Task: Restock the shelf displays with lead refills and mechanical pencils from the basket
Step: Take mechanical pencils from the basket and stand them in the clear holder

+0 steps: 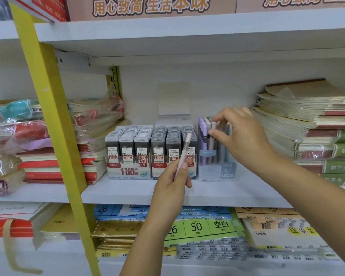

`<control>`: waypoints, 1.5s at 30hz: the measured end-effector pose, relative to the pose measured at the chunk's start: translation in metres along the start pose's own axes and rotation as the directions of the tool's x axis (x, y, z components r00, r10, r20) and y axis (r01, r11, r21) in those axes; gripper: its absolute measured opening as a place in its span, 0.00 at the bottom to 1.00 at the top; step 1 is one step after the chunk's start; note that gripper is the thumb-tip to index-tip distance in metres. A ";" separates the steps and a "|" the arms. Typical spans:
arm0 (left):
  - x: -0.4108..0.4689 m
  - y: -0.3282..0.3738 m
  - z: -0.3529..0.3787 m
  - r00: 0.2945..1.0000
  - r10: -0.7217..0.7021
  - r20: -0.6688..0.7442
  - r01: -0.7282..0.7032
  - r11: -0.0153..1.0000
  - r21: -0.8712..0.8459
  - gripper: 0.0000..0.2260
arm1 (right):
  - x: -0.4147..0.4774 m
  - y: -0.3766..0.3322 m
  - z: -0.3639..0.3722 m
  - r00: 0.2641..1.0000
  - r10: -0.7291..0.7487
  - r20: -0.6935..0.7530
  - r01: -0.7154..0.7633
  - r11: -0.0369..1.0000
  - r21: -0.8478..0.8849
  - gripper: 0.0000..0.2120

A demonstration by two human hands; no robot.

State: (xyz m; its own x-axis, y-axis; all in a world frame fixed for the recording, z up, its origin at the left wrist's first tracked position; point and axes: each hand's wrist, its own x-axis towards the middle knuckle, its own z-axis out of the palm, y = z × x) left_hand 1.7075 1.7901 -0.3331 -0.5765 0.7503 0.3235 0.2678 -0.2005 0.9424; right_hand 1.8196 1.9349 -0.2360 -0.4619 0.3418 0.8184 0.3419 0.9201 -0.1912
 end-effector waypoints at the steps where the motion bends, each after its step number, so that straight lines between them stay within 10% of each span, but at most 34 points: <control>1: 0.000 0.000 -0.001 1.000 -0.001 0.004 0.001 1.000 -0.001 0.11 | 0.001 0.002 0.002 1.000 0.004 -0.028 -0.005 0.999 -0.042 0.10; 9: -0.002 0.003 -0.003 0.999 0.026 0.048 -0.025 0.999 -0.028 0.10 | -0.005 0.004 0.010 0.994 0.112 0.009 -0.110 0.988 -0.111 0.10; 13: -0.003 0.006 -0.004 0.994 0.056 0.098 -0.051 0.997 -0.059 0.10 | -0.033 -0.010 0.001 0.988 0.146 -0.058 -0.132 0.973 0.192 0.04; 17: -0.005 0.009 0.001 0.984 0.078 0.163 -0.076 0.997 -0.019 0.10 | -0.052 -0.034 -0.006 0.952 0.243 0.188 -0.304 0.648 0.698 0.10; 24: -0.005 0.010 0.009 0.988 0.138 0.071 -0.143 0.987 0.070 0.08 | -0.049 -0.029 -0.017 0.916 0.342 0.211 -0.357 0.452 0.818 0.10; 31: -0.001 -0.003 0.016 0.879 0.476 0.014 -0.347 0.619 0.705 0.20 | -0.023 -0.008 -0.044 0.957 0.230 -0.174 -0.077 0.786 0.614 0.12; 45: 0.007 -0.028 0.017 0.879 0.459 0.131 -0.370 0.483 0.794 0.25 | -0.012 -0.009 -0.030 0.995 0.078 -0.064 -0.049 0.931 0.362 0.10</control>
State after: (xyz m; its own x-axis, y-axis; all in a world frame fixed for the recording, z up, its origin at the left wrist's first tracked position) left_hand 1.7095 1.8119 -0.3583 -0.2826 0.6498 0.7056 0.9555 0.1254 0.2672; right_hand 1.8464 1.9166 -0.2284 -0.3803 0.3993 0.8343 0.0449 0.9089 -0.4145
